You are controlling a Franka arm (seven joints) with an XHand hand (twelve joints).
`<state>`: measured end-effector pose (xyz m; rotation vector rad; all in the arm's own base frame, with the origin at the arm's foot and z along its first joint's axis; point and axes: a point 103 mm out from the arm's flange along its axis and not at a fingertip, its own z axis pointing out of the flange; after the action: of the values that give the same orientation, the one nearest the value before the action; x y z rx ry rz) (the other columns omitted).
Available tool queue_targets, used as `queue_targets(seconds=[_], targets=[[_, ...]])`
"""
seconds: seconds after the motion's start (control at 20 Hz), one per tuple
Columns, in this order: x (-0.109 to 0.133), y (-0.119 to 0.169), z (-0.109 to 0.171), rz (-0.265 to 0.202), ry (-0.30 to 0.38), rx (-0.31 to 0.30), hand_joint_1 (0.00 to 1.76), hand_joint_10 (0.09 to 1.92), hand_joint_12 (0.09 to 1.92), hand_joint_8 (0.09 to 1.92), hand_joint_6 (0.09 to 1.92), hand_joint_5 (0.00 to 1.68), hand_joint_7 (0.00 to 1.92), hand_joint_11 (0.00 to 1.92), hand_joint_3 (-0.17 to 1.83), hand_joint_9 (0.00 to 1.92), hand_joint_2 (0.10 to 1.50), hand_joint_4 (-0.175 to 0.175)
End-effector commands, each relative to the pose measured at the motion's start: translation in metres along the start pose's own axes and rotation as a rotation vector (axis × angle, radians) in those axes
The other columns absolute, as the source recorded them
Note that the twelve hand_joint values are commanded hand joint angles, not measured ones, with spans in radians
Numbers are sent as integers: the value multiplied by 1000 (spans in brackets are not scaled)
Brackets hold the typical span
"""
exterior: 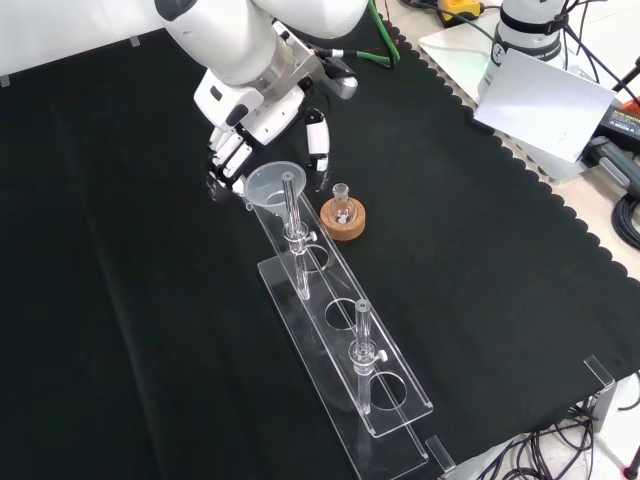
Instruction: Pick up the funnel from the transparent funnel stand.
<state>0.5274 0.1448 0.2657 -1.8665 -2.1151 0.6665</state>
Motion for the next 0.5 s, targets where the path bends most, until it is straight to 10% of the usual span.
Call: queue_targets(seconds=[0.05,0.5], targets=[[3,1,7,-22,7,16,674,791,1489,762,87,151,0,359,263,400,687,-96],[21,5,8,-50,7,25,669,748,1489,777,87,162,17,359,301,472,673,-98]])
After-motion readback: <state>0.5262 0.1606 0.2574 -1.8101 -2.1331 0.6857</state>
